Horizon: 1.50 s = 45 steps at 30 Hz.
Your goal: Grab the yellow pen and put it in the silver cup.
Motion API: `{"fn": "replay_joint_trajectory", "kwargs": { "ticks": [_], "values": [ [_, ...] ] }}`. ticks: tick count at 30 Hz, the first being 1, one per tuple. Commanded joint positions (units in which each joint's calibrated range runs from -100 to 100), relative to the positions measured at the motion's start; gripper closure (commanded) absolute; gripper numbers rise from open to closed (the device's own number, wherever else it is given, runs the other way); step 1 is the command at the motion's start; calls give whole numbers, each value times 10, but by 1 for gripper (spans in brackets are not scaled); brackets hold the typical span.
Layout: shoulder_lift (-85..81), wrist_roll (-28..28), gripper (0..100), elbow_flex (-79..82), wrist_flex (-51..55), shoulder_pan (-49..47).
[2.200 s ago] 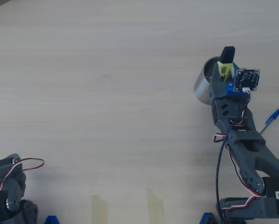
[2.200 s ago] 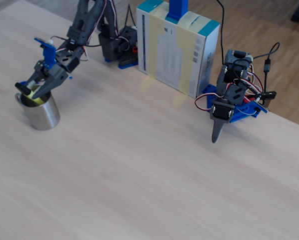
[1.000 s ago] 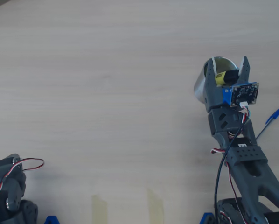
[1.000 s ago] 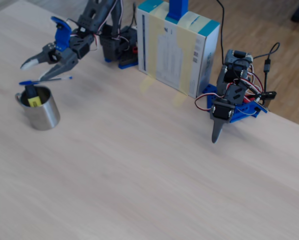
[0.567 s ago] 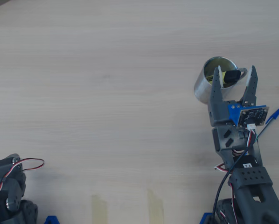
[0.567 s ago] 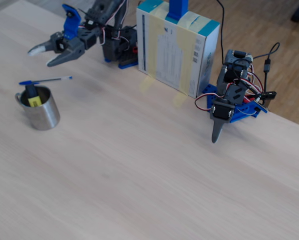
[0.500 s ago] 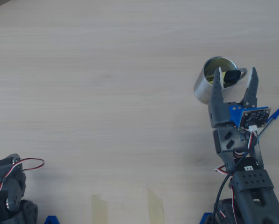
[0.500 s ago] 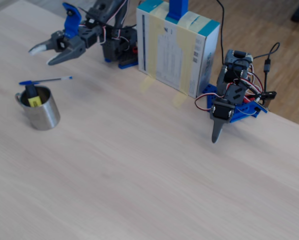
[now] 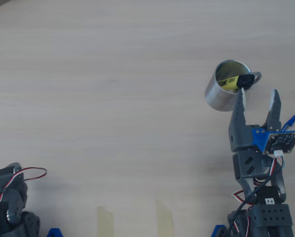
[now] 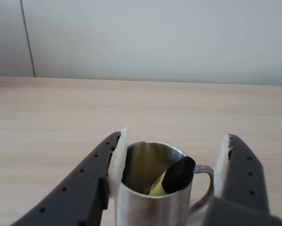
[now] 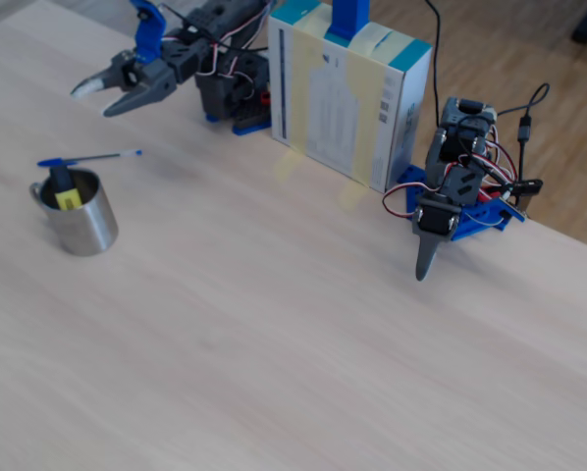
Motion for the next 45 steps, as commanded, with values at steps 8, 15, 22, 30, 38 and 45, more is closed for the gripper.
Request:
{"fn": "replay_joint_trajectory", "kwargs": {
  "ticks": [8,15,22,30,38,45],
  "values": [
    [-109,-14,71,11,99,-2],
    [-170,-29,71,46,147,-5],
    [-227,-43,71,103,154,-7],
    [-283,-45,71,103,284,-15],
    [-290,-73,75,101,404,-15],
    [-291,-73,75,101,495,-16]
  ]
}}
